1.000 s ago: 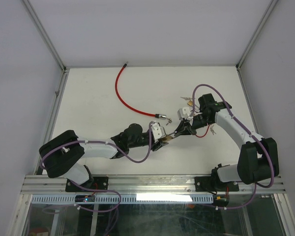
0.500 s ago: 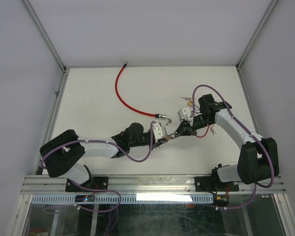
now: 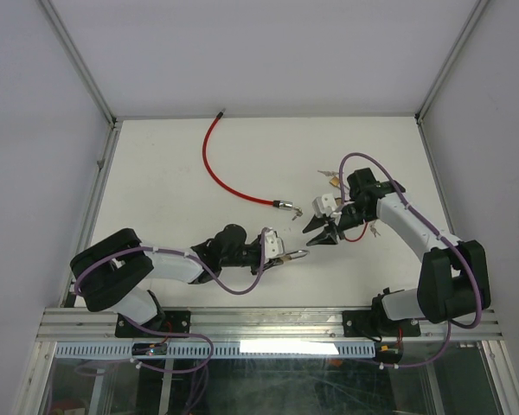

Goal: Lock with the key
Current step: Pick up the lock from the center of the board, then lock the lock.

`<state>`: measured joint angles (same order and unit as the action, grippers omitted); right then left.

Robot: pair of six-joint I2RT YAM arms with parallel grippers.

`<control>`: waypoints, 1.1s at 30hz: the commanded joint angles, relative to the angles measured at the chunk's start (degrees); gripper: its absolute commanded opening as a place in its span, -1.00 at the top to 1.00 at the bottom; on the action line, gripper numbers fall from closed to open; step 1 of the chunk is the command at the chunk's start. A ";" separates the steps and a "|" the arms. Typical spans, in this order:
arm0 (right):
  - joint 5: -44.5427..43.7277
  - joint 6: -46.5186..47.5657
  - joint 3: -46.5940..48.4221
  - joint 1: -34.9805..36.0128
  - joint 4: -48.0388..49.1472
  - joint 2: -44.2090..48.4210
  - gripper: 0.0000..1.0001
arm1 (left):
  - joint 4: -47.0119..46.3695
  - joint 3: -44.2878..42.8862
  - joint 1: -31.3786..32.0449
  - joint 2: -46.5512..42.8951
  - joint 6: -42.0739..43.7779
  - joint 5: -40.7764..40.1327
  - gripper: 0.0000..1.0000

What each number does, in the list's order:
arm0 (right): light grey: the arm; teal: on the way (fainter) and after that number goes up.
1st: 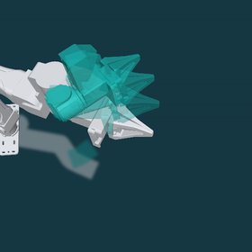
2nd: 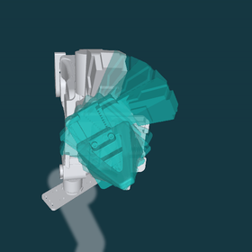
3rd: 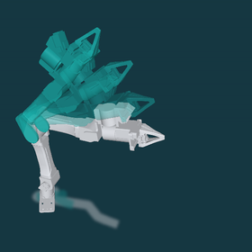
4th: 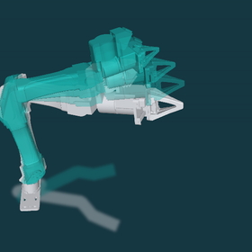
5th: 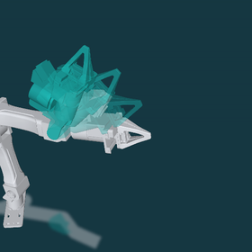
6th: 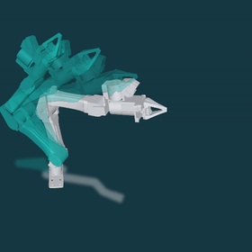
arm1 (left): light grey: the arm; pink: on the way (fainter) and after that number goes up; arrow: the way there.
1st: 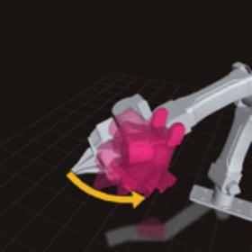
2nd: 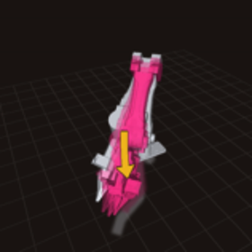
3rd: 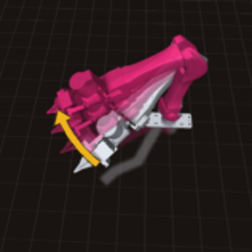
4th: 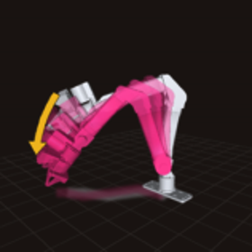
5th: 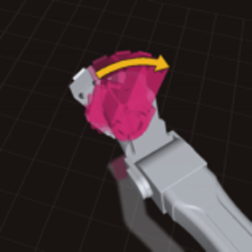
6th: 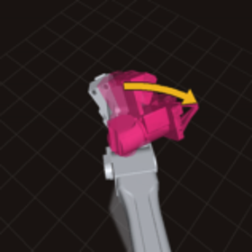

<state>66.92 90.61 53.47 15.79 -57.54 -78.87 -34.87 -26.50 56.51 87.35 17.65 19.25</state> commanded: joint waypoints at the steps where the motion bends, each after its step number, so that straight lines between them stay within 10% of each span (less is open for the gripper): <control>1: 2.34 0.40 -1.29 0.68 3.76 -0.08 0.20 | -10.76 -0.08 -0.65 -1.31 2.55 2.29 1.00; 22: -3.27 -2.80 -4.24 5.89 10.62 -4.68 0.27 | -17.36 3.84 -2.81 -0.60 0.62 1.32 1.00; 33: -5.57 -4.90 -3.90 6.97 12.72 -5.05 1.00 | -19.31 5.30 -3.20 -0.02 1.49 2.03 1.00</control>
<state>61.98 86.59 49.41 22.33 -47.33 -84.29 -43.88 -21.12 53.74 88.07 17.98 19.46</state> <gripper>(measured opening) 0.087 0.217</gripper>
